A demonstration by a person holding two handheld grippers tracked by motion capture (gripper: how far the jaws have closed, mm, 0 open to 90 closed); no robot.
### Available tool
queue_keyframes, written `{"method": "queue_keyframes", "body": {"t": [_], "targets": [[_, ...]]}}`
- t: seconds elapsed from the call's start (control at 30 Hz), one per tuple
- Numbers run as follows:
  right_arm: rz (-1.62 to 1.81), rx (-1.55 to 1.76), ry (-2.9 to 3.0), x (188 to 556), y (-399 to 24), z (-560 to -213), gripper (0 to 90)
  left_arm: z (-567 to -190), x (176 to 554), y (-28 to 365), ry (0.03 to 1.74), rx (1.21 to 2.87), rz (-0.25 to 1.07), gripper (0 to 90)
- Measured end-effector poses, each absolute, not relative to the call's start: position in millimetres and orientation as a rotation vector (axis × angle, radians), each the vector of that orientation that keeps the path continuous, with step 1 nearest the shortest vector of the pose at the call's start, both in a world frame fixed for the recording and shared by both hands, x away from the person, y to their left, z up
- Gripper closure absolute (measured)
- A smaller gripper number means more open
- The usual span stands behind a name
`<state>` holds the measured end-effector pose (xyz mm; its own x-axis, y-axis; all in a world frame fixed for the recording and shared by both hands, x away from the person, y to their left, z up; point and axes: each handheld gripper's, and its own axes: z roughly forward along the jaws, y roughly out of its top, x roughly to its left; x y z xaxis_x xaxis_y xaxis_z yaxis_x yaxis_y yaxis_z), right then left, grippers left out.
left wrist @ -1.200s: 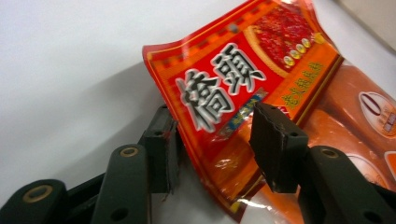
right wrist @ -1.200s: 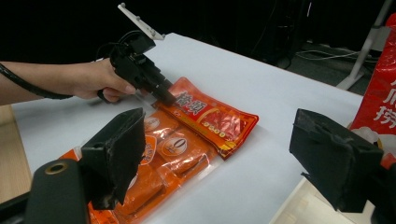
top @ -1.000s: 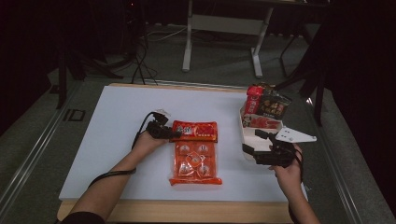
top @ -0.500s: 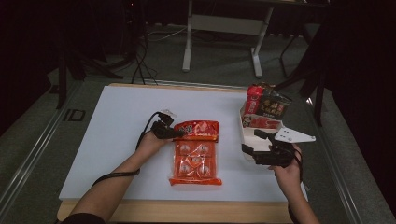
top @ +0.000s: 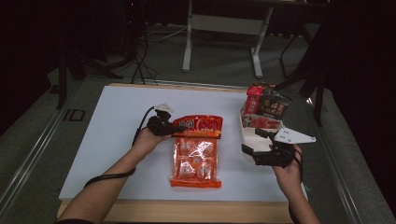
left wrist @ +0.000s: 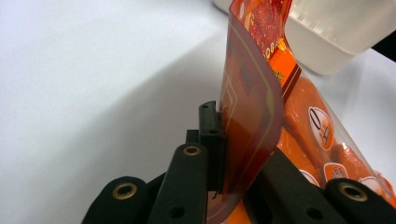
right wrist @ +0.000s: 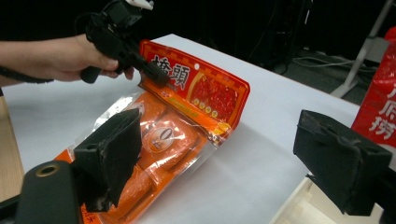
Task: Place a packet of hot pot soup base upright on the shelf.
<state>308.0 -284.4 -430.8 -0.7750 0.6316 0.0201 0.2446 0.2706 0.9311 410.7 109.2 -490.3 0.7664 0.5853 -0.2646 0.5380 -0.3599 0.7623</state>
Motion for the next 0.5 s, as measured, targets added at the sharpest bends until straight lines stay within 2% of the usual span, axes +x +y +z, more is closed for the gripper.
{"method": "queue_keyframes", "body": {"t": [0.5], "targets": [[1.489,0.831,2.164,303,-278,-424,10.3,-461,390,108,0.767,2.001,0.084,88.9]]}}
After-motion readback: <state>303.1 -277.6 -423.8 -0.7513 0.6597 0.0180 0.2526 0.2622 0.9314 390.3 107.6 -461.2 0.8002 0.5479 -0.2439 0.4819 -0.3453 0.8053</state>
